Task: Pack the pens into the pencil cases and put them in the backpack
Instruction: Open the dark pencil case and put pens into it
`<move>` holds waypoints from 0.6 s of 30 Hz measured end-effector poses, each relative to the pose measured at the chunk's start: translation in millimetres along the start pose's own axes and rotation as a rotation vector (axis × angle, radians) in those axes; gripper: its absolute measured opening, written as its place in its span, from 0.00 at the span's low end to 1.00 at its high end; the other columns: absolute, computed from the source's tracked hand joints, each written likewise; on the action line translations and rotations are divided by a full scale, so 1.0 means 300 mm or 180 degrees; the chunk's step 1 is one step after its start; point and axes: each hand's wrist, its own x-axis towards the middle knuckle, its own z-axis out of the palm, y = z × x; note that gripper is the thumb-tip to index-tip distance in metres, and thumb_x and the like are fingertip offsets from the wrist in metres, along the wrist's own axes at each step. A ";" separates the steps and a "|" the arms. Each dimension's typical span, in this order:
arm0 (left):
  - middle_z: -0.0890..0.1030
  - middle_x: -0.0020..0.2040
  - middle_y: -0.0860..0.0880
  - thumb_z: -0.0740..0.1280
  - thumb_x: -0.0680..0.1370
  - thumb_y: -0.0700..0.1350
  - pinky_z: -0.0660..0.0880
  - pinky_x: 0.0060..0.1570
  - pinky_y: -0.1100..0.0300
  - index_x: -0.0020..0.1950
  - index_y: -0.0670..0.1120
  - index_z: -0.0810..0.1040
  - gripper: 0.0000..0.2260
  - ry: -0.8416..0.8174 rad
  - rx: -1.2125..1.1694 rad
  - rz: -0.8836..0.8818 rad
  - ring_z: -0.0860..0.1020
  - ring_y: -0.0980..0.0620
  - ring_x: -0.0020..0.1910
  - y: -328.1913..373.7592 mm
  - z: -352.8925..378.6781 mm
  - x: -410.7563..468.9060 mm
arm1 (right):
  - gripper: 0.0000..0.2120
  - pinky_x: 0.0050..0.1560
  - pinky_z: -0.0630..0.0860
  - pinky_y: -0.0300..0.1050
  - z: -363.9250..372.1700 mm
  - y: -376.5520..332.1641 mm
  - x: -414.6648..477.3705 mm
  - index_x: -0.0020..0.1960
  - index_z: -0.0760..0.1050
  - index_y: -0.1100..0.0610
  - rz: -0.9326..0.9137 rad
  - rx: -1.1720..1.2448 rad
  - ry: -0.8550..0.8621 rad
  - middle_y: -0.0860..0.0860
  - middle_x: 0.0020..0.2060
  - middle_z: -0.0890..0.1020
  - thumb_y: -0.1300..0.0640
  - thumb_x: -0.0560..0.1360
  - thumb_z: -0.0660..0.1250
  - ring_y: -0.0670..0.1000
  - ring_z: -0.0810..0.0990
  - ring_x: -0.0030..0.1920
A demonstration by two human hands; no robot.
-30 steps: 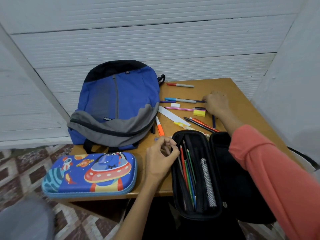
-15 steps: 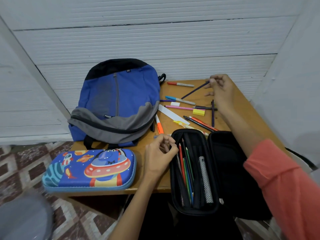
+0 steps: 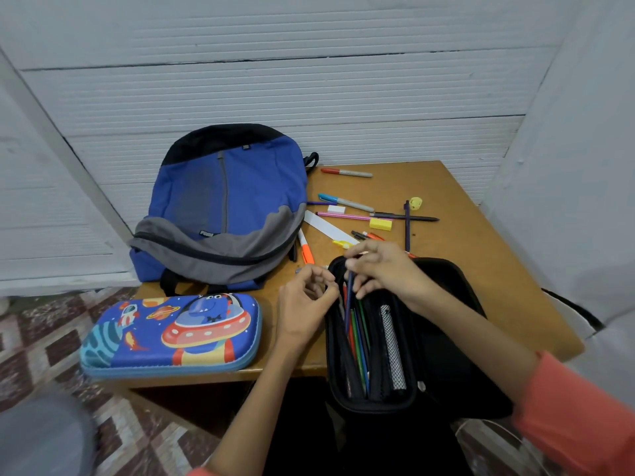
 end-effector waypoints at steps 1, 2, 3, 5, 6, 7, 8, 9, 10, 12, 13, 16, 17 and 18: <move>0.78 0.33 0.56 0.72 0.71 0.36 0.69 0.34 0.67 0.40 0.48 0.79 0.07 0.0001 0.0003 0.0022 0.73 0.59 0.32 0.002 -0.001 0.001 | 0.10 0.33 0.81 0.45 0.010 0.007 -0.008 0.57 0.73 0.64 0.0040 -0.0137 -0.0096 0.60 0.36 0.81 0.63 0.77 0.68 0.53 0.80 0.32; 0.78 0.33 0.56 0.72 0.71 0.38 0.69 0.34 0.67 0.40 0.48 0.79 0.06 0.0008 -0.0001 0.0034 0.72 0.59 0.31 0.002 0.000 0.001 | 0.10 0.34 0.82 0.46 0.018 0.013 -0.014 0.56 0.73 0.64 0.0094 -0.0265 -0.0190 0.61 0.35 0.81 0.63 0.76 0.68 0.55 0.81 0.32; 0.78 0.33 0.56 0.72 0.70 0.40 0.69 0.34 0.67 0.40 0.49 0.79 0.05 0.0010 -0.0024 0.0046 0.72 0.60 0.31 0.002 0.000 0.000 | 0.10 0.34 0.82 0.46 0.023 0.018 -0.020 0.56 0.73 0.63 0.0136 -0.0365 -0.0254 0.62 0.35 0.82 0.63 0.76 0.69 0.56 0.82 0.32; 0.78 0.34 0.57 0.72 0.70 0.40 0.69 0.34 0.68 0.40 0.50 0.79 0.05 -0.0005 -0.0084 0.0048 0.72 0.60 0.32 0.002 0.001 0.001 | 0.10 0.34 0.82 0.44 0.027 0.018 -0.024 0.56 0.73 0.64 0.0169 -0.0468 -0.0290 0.61 0.35 0.82 0.64 0.76 0.68 0.55 0.82 0.31; 0.78 0.34 0.57 0.72 0.70 0.38 0.69 0.34 0.68 0.40 0.50 0.79 0.07 -0.0011 -0.0090 0.0034 0.73 0.60 0.32 -0.001 0.001 0.003 | 0.09 0.34 0.82 0.44 0.028 0.016 -0.024 0.56 0.74 0.64 0.0170 -0.0506 -0.0290 0.61 0.36 0.82 0.64 0.77 0.67 0.54 0.83 0.31; 0.78 0.34 0.56 0.72 0.71 0.37 0.69 0.34 0.67 0.40 0.50 0.79 0.08 -0.0015 -0.0089 0.0023 0.73 0.60 0.32 -0.003 0.001 0.004 | 0.09 0.33 0.82 0.44 0.028 0.015 -0.022 0.57 0.74 0.64 0.0160 -0.0573 -0.0286 0.60 0.37 0.81 0.65 0.77 0.67 0.54 0.82 0.31; 0.78 0.35 0.56 0.72 0.71 0.37 0.69 0.35 0.67 0.40 0.50 0.79 0.07 -0.0024 -0.0092 0.0017 0.73 0.59 0.32 -0.005 0.001 0.005 | 0.09 0.33 0.82 0.43 0.027 0.013 -0.019 0.57 0.74 0.64 0.0137 -0.0657 -0.0274 0.59 0.38 0.80 0.66 0.76 0.67 0.54 0.82 0.30; 0.78 0.35 0.55 0.72 0.70 0.39 0.69 0.35 0.66 0.41 0.50 0.79 0.06 -0.0035 -0.0113 0.0015 0.72 0.59 0.33 -0.007 0.001 0.006 | 0.10 0.31 0.81 0.43 0.027 0.013 -0.016 0.57 0.74 0.64 0.0106 -0.0735 -0.0250 0.57 0.38 0.79 0.67 0.76 0.67 0.53 0.81 0.30; 0.78 0.35 0.55 0.71 0.70 0.41 0.69 0.35 0.65 0.41 0.50 0.79 0.04 -0.0046 -0.0149 0.0013 0.72 0.59 0.33 -0.008 0.002 0.006 | 0.10 0.30 0.81 0.43 0.028 0.015 -0.015 0.57 0.74 0.65 0.0077 -0.0786 -0.0222 0.56 0.38 0.79 0.67 0.76 0.68 0.53 0.80 0.29; 0.78 0.35 0.55 0.71 0.68 0.45 0.69 0.35 0.64 0.41 0.50 0.79 0.04 -0.0055 -0.0221 0.0026 0.72 0.58 0.33 -0.010 0.002 0.007 | 0.10 0.27 0.79 0.42 0.033 0.020 -0.013 0.56 0.74 0.64 0.0036 -0.0849 -0.0183 0.56 0.37 0.78 0.67 0.75 0.68 0.52 0.79 0.28; 0.78 0.35 0.55 0.70 0.68 0.47 0.69 0.35 0.63 0.41 0.50 0.78 0.04 -0.0059 -0.0231 0.0031 0.72 0.58 0.33 -0.012 0.002 0.007 | 0.11 0.26 0.78 0.41 0.034 0.023 -0.013 0.56 0.75 0.64 0.0028 -0.0876 -0.0167 0.56 0.37 0.78 0.66 0.75 0.69 0.52 0.79 0.28; 0.78 0.35 0.54 0.71 0.69 0.46 0.68 0.35 0.61 0.42 0.50 0.78 0.04 -0.0085 -0.0220 0.0019 0.71 0.57 0.33 -0.014 -0.001 0.007 | 0.11 0.24 0.76 0.40 0.036 0.028 -0.010 0.56 0.75 0.63 0.0026 -0.0909 -0.0122 0.55 0.36 0.79 0.66 0.75 0.69 0.52 0.79 0.29; 0.77 0.35 0.52 0.71 0.70 0.44 0.68 0.35 0.61 0.42 0.49 0.78 0.03 -0.0096 -0.0217 0.0020 0.71 0.57 0.33 -0.016 -0.002 0.007 | 0.11 0.24 0.76 0.40 0.035 0.027 -0.009 0.56 0.74 0.63 0.0037 -0.0904 -0.0117 0.55 0.36 0.79 0.66 0.74 0.69 0.52 0.79 0.29; 0.77 0.35 0.51 0.71 0.70 0.42 0.68 0.35 0.60 0.42 0.49 0.78 0.04 -0.0104 -0.0211 0.0025 0.70 0.57 0.33 -0.017 -0.002 0.007 | 0.12 0.24 0.75 0.40 0.035 0.026 -0.008 0.56 0.74 0.62 0.0051 -0.0917 -0.0120 0.56 0.37 0.80 0.67 0.74 0.70 0.52 0.79 0.29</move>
